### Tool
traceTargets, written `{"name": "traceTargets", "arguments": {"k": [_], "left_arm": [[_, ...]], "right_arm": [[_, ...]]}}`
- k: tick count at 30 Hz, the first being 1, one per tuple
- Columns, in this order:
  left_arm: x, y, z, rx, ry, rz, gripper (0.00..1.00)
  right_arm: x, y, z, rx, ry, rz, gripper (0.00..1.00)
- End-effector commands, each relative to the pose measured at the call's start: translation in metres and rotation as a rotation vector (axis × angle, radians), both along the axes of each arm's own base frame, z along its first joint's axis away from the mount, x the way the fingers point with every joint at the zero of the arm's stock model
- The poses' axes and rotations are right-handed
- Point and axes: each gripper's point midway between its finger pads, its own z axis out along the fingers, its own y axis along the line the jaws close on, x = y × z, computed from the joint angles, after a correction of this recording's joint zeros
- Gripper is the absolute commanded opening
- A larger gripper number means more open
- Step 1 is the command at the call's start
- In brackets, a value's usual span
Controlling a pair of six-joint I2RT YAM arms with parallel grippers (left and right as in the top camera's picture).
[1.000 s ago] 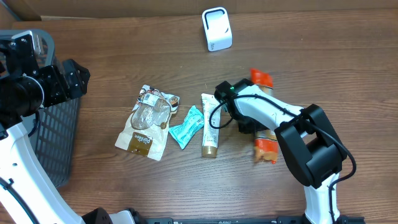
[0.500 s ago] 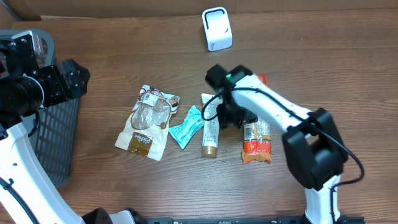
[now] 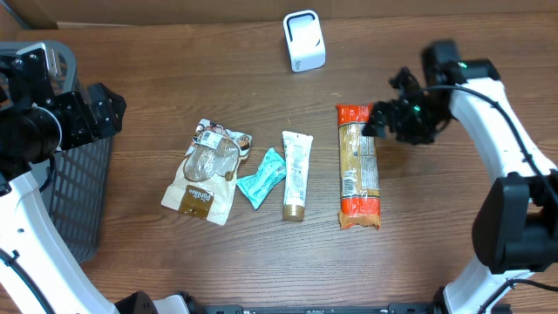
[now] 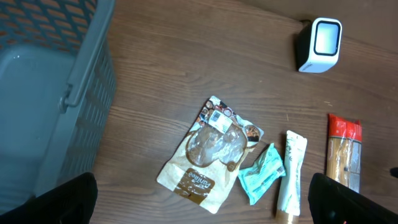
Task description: Scan the item barcode
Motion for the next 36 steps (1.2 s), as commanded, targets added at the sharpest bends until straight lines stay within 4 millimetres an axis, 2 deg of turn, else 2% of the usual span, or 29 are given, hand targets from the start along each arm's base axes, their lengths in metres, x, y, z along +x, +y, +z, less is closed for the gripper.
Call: {"name": "traceTargets", "arguments": {"k": [1, 3, 6, 10, 11, 15, 17, 18, 24, 25, 27, 29, 36], "left_arm": [[0.001, -0.001, 0.0, 0.002, -0.005, -0.021, 0.99], [0.001, -0.001, 0.0, 0.002, -0.005, -0.021, 1.0], [0.001, -0.001, 0.0, 0.002, -0.006, -0.021, 1.0], [0.001, -0.001, 0.0, 0.002, -0.005, -0.021, 1.0], [0.001, -0.001, 0.0, 0.002, -0.006, -0.021, 0.99], [0.001, -0.001, 0.0, 0.002, -0.005, -0.021, 1.0], [0.001, -0.001, 0.0, 0.002, -0.005, -0.021, 1.0], [0.001, -0.001, 0.0, 0.002, -0.005, -0.021, 1.0], [0.001, -0.001, 0.0, 0.002, -0.006, -0.021, 1.0], [0.001, -0.001, 0.0, 0.002, -0.005, -0.021, 0.99], [0.001, -0.001, 0.0, 0.002, -0.005, -0.021, 0.99], [0.001, -0.001, 0.0, 0.002, -0.005, -0.021, 1.0], [0.001, -0.001, 0.0, 0.002, -0.005, -0.021, 1.0]], "right_arm": [[-0.019, 0.005, -0.022, 0.146, 0.009, 0.039, 0.96], [-0.029, 0.001, -0.046, 0.177, 0.019, 0.013, 0.97], [-0.043, 0.004, -0.066, 0.203, 0.028, 0.007, 0.98], [-0.056, 0.02, -0.08, 0.26, 0.029, 0.028, 0.98], [-0.06, 0.027, -0.089, 0.26, 0.043, 0.028, 0.98], [-0.063, 0.043, -0.106, 0.256, 0.085, 0.021, 0.97], [-0.064, 0.049, -0.11, 0.255, 0.101, 0.022, 0.92], [-0.065, 0.05, -0.111, 0.255, 0.103, 0.025, 0.88], [-0.063, 0.053, -0.107, 0.275, 0.115, 0.006, 0.38], [-0.063, 0.055, -0.105, 0.295, 0.114, 0.008, 0.33], [-0.059, 0.065, -0.093, 0.382, 0.096, 0.018, 0.16], [-0.054, 0.071, -0.086, 0.432, 0.072, 0.024, 0.05], [-0.043, 0.066, -0.08, 0.397, 0.117, -0.079, 0.04]]}}
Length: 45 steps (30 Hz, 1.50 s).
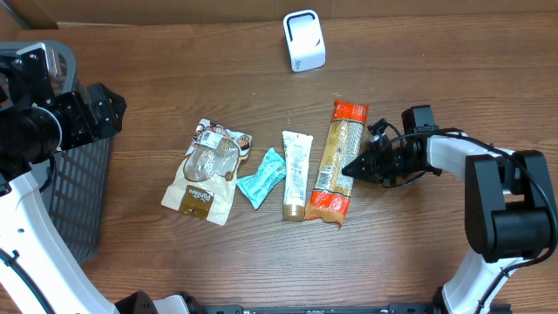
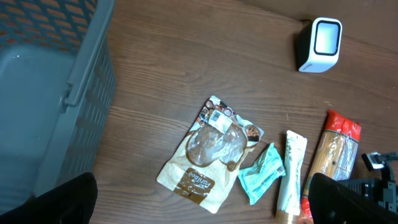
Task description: Scan the item barcode
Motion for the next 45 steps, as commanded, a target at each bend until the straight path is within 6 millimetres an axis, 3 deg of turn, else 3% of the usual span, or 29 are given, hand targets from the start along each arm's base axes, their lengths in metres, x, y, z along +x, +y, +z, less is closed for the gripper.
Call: {"name": "traceTargets", "arguments": {"k": [1, 8, 12, 17, 21, 26, 30, 32, 34, 38, 45], "left_arm": [[0.001, -0.001, 0.001, 0.003, -0.006, -0.021, 1.0], [0.001, -0.001, 0.001, 0.003, -0.006, -0.021, 1.0], [0.001, -0.001, 0.0, 0.002, -0.006, -0.021, 1.0], [0.001, -0.001, 0.0, 0.002, -0.006, -0.021, 1.0], [0.001, -0.001, 0.0, 0.002, -0.006, -0.021, 1.0], [0.001, -0.001, 0.0, 0.003, -0.006, -0.021, 0.99], [0.001, -0.001, 0.0, 0.002, -0.006, -0.021, 1.0], [0.001, -0.001, 0.0, 0.002, -0.006, -0.021, 1.0], [0.001, -0.001, 0.0, 0.002, -0.006, -0.021, 1.0], [0.001, -0.001, 0.0, 0.002, -0.006, -0.021, 0.99], [0.001, -0.001, 0.0, 0.002, -0.006, -0.021, 0.99]], "right_arm": [[0.003, -0.005, 0.006, -0.042, 0.059, -0.052, 0.04], [0.004, -0.036, 0.064, -0.351, 0.023, -0.083, 0.04], [-0.015, -0.061, 0.097, -0.713, 0.082, -0.124, 0.04], [-0.025, -0.051, 0.116, -0.957, 0.007, -0.096, 0.04], [-0.032, -0.035, 0.105, -1.049, -0.026, -0.03, 0.04], [-0.04, -0.026, 0.064, -1.183, 0.028, 0.082, 0.05], [-0.041, -0.012, 0.048, -1.133, 0.05, 0.14, 0.58], [-0.038, -0.003, 0.046, -1.08, 0.042, 0.141, 0.71], [-0.035, -0.001, 0.045, -1.043, 0.051, 0.133, 0.78], [-0.033, -0.003, 0.045, -0.96, 0.086, 0.15, 0.82], [-0.029, -0.021, 0.031, -0.885, 0.146, 0.113, 0.93]]}}
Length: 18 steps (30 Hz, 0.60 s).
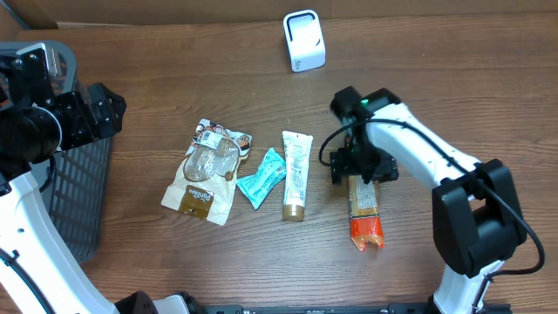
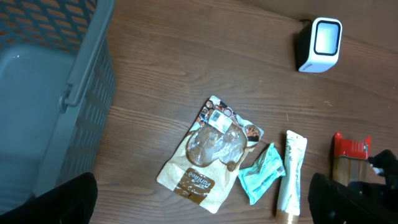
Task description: Scan the item barcode
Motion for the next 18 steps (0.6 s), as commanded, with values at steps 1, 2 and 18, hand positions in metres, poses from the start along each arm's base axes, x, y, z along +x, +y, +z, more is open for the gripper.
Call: {"name": "traceTargets", "arguments": {"k": [1, 2, 18], "left_arm": [[0.001, -0.001, 0.0, 0.002, -0.006, -0.021, 0.99], [0.001, -0.001, 0.0, 0.002, -0.006, -0.021, 1.0], [0.001, -0.001, 0.0, 0.002, -0.005, -0.021, 1.0]], "right_arm": [[-0.002, 0.002, -0.005, 0.121, 0.029, -0.011, 0.93], [-0.003, 0.005, -0.009, 0.176, 0.04, -0.011, 0.93], [-0.015, 0.004, -0.046, 0.393, 0.073, -0.091, 0.46]]}}
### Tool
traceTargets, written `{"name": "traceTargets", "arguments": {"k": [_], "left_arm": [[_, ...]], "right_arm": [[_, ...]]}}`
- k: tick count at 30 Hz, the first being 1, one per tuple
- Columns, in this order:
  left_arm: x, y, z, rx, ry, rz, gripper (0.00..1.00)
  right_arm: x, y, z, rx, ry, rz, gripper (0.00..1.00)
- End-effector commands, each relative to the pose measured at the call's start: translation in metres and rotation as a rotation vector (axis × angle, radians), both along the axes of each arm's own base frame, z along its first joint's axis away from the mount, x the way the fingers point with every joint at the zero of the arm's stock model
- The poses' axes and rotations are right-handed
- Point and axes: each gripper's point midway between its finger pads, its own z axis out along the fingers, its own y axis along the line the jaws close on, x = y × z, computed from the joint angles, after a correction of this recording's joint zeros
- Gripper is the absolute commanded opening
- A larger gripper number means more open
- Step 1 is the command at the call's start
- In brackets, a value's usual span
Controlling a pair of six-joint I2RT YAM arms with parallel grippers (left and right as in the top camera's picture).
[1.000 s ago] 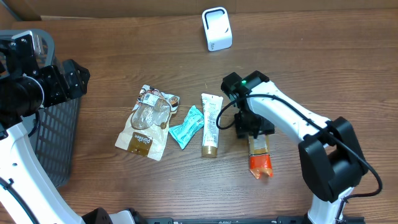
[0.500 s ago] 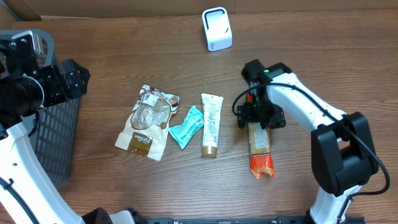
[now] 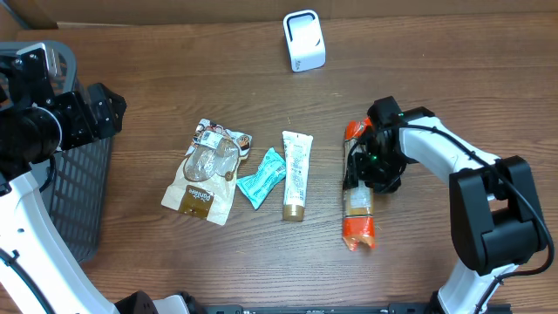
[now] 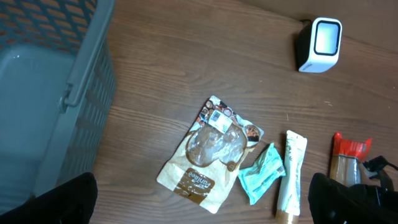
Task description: Scan the item barcode
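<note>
A long pasta packet (image 3: 358, 202) with orange ends lies lengthwise on the table, right of centre. My right gripper (image 3: 370, 166) is down on its upper half, shut on it, and the wrist hides the fingers. The same packet (image 4: 346, 163) shows at the right edge of the left wrist view. The white barcode scanner (image 3: 303, 41) stands at the back of the table, well clear of the packet. My left gripper (image 4: 202, 211) hangs high at the far left, open and holding nothing.
A brown snack pouch (image 3: 206, 169), a teal sachet (image 3: 261, 177) and a white tube (image 3: 296, 174) lie in a row left of the packet. A grey mesh basket (image 3: 77, 196) stands at the left edge, under the left arm.
My right wrist has moved slightly right on the packet. The packet's upper orange end now shows beside the wrist. The left arm and the other items have not moved.
At first my right gripper was beside the top of the packet, which lay straight. Then the gripper was low at its right side, with the packet tilted towards the tube. Later the gripper sat on top of the packet, further right. It now holds it there.
</note>
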Motion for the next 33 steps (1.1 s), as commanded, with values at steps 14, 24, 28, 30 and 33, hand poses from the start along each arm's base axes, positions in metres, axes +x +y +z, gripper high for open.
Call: {"name": "traceTargets", "arguments": {"k": [14, 24, 28, 30, 33], "left_arm": [[0.001, -0.001, 0.0, 0.002, -0.005, -0.021, 0.99], [0.001, -0.001, 0.0, 0.002, -0.005, -0.021, 1.0], [0.001, -0.001, 0.0, 0.002, -0.006, -0.021, 1.0], [0.001, -0.001, 0.0, 0.002, -0.005, -0.021, 1.0], [0.001, -0.001, 0.0, 0.002, -0.005, -0.021, 1.0]], "right_arm": [[0.004, 0.012, 0.006, 0.213, -0.024, 0.051, 0.69], [0.031, -0.017, 0.034, 0.262, -0.136, -0.045, 0.73], [0.04, -0.035, 0.046, 0.267, -0.182, -0.097, 0.79], [0.039, -0.035, 0.045, 0.29, -0.181, -0.107, 0.8], [0.031, -0.025, 0.038, 0.371, -0.177, -0.108, 0.83]]}}
